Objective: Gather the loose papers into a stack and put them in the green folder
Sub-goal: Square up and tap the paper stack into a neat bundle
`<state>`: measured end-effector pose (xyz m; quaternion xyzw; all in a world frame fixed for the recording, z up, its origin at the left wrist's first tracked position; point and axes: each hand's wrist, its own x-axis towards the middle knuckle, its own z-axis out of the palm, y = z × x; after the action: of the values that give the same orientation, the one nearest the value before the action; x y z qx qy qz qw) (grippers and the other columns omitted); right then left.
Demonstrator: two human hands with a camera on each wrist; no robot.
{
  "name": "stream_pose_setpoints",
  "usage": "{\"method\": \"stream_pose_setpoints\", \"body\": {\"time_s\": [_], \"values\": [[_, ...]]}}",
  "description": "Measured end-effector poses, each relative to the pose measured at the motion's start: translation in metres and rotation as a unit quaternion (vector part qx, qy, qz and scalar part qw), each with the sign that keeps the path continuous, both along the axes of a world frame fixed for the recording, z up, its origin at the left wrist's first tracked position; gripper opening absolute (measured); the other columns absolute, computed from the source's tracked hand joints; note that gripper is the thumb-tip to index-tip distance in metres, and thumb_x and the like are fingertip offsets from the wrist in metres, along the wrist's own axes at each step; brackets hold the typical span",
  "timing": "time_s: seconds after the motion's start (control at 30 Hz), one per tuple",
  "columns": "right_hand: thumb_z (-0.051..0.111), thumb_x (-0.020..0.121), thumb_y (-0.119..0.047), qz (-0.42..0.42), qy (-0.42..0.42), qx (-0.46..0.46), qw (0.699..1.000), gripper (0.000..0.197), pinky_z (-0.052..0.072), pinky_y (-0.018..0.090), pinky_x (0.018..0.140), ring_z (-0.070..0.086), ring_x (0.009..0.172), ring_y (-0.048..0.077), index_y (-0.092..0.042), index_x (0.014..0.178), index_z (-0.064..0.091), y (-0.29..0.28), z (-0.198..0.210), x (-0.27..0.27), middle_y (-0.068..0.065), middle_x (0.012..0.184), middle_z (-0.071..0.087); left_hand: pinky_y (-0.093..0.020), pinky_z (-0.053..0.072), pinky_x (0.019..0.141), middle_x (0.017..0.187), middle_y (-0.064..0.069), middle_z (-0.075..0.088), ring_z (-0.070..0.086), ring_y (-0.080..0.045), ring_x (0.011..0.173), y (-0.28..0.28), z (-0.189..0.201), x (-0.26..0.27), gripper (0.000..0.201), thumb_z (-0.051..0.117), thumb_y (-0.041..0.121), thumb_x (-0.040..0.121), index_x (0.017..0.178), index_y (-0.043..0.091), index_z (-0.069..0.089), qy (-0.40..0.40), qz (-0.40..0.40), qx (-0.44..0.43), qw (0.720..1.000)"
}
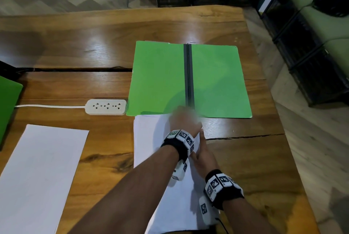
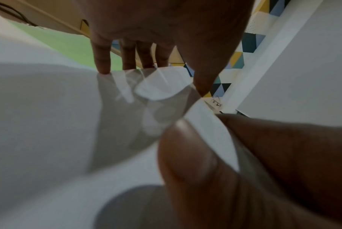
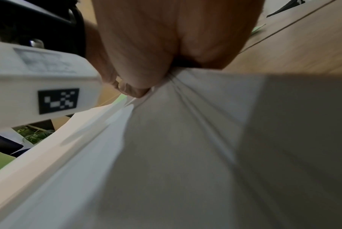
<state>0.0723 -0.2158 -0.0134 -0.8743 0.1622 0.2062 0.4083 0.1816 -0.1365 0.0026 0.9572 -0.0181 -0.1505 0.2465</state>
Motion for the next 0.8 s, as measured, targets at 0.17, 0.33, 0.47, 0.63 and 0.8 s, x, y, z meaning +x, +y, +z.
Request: {"method": "stream_pose_setpoints", "body": {"time_s": [0.17,0.33,0.47,0.63,0.8], "values": [[0.056,0.091,-0.042,-0.024,0.021,-0.002,0.999,0.085,0.046,0.036,0.089,0.056,0.117,0.032,-0.026,0.152,0.0,0.001,-0.001,0.003,0.012,0.144,0.045,-0.04,0.039,0.101,0.134,-0.002,0.047,0.043,-0.024,0.127,0.004,0.001,0.003,0.057,0.058,0.053,0.083,0.131,0.024,0.049,0.009,-0.006,-0.059,0.998],[0.053,0.092,-0.046,-0.069,0.045,0.005,0.997,0.059,0.049,0.037,0.09,0.061,0.109,0.031,-0.015,0.138,0.031,0.003,0.001,0.006,0.012,0.126,0.062,-0.038,0.027,0.115,0.151,-0.001,0.036,0.033,-0.018,0.139,0.087,0.013,0.002,0.064,0.057,0.045,0.089,0.145,0.021,0.034,-0.066,0.064,-0.176,0.98],[0.05,0.094,-0.044,-0.072,0.036,-0.019,0.997,0.055,0.043,0.035,0.089,0.057,0.116,0.037,-0.006,0.133,0.037,0.007,0.005,0.001,0.019,0.129,0.058,-0.041,0.039,0.099,0.126,-0.02,0.055,0.051,-0.036,0.117,0.247,-0.002,-0.025,0.04,0.059,0.022,0.089,0.125,0.007,0.053,-0.143,0.278,-0.102,0.945],[0.053,0.093,-0.042,-0.088,-0.007,-0.018,0.996,0.054,0.044,0.038,0.086,0.058,0.112,0.04,-0.009,0.132,0.038,0.016,0.008,-0.01,0.023,0.124,0.06,-0.051,0.029,0.11,0.151,-0.017,0.031,0.027,-0.035,0.139,0.417,-0.025,-0.123,0.073,0.065,0.037,0.084,0.143,0.008,0.034,0.021,0.497,0.106,0.861],[0.055,0.091,-0.044,-0.114,-0.022,-0.014,0.993,0.049,0.042,0.038,0.082,0.06,0.105,0.04,-0.013,0.127,0.042,0.022,0.002,-0.018,0.022,0.118,0.062,-0.056,0.027,0.11,0.157,-0.014,0.018,0.022,-0.036,0.142,0.43,-0.023,-0.177,0.108,0.063,0.069,0.071,0.15,0.013,0.015,0.113,0.473,0.131,0.864]]}}
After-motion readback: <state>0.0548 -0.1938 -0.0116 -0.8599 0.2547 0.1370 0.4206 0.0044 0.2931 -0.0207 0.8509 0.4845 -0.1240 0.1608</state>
